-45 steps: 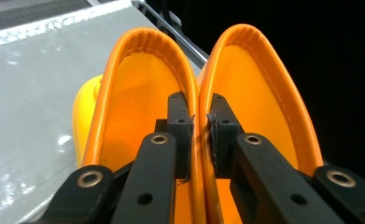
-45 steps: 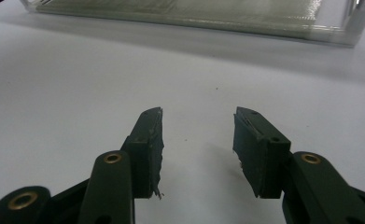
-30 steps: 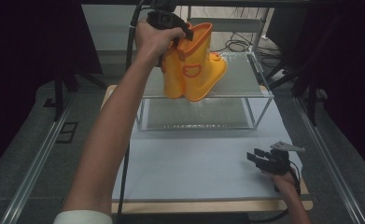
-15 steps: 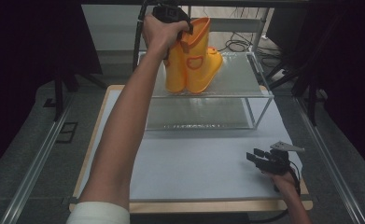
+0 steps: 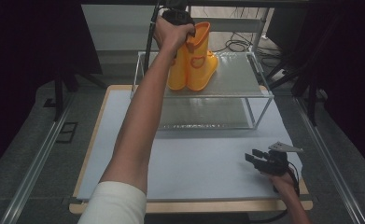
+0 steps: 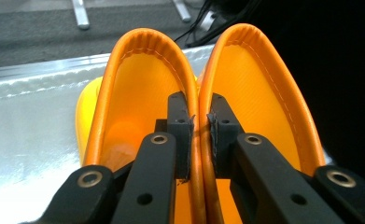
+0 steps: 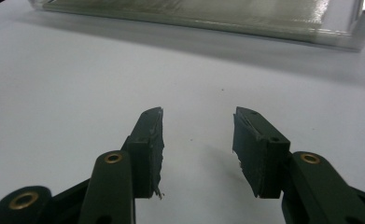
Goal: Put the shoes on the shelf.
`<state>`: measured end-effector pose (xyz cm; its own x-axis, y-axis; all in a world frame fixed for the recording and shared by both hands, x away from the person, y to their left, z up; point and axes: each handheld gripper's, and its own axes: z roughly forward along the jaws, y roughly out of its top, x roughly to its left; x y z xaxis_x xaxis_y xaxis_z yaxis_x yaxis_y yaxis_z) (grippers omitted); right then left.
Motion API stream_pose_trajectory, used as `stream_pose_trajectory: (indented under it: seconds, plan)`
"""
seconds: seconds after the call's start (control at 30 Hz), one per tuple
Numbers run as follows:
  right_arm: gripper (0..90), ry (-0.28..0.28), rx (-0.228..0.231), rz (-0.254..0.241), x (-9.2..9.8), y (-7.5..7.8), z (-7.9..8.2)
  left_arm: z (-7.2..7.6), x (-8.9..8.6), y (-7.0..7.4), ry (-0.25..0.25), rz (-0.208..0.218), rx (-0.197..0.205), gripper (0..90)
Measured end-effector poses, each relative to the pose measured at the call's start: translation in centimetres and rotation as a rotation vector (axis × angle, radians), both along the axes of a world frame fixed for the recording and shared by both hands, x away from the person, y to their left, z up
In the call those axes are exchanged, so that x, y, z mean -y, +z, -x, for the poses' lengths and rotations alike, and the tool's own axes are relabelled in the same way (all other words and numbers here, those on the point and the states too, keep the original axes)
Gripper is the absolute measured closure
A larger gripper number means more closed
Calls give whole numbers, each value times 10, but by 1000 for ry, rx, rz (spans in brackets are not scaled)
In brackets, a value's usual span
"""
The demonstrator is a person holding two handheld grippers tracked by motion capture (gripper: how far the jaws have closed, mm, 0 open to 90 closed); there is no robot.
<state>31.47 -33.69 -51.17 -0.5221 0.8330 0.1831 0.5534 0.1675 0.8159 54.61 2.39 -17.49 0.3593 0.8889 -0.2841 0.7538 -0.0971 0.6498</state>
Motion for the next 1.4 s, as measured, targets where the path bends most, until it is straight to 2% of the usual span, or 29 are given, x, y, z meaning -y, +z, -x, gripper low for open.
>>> stream_pose_trajectory:
  seconds: [0.1,0.17,0.2,0.23,0.27,0.3,0.37,0.43,0.5,0.6,0.77,0.9,0.93,0.97,1.03,1.07,1.2,1.27,1.37,1.4]
  plan:
    - [525,-1,-2,-3,0,0,1,-2,-2,-6,-5,5,-10,804]
    - [524,6,0,3,-1,0,1,-2,-2,-5,-6,6,2,746]
    - [524,6,0,3,-1,0,1,-1,-2,-4,-10,9,15,746]
    - [524,9,-3,4,-2,0,1,0,-2,-2,-18,31,43,689]
    - [523,11,-2,5,-2,-1,1,1,-3,1,-16,29,55,650]
    - [523,13,1,8,-3,-1,1,4,-3,6,-34,9,67,596]
    - [523,11,0,10,-3,-1,2,7,-4,9,-38,9,73,564]
    - [523,7,-2,8,-3,-1,1,12,-6,12,-60,6,85,543]
    - [522,2,0,2,-1,-1,2,19,-11,15,-76,21,104,514]
    - [522,-1,-5,-2,0,-1,2,34,-21,18,-131,36,135,514]
    - [520,3,8,-2,1,2,2,58,-40,22,-224,64,173,646]
    - [516,10,20,2,-1,4,3,77,-53,22,-292,57,189,779]
    - [516,7,21,-2,0,5,3,88,-59,22,-314,40,190,826]
    - [516,7,21,-2,0,5,3,88,-59,22,-314,40,190,845]
    - [516,4,19,-2,0,5,3,100,-68,20,-316,21,190,871]
    - [516,4,19,-2,0,5,3,100,-68,20,-316,21,190,882]
    - [516,11,17,7,-3,4,3,109,-83,9,-290,15,193,895]
    - [516,12,20,8,-4,4,3,111,-90,1,-274,14,193,898]
    - [517,11,17,10,-4,3,3,107,-99,-17,-249,10,171,900]
    - [517,10,15,7,-4,3,2,102,-103,-30,-235,-5,151,900]
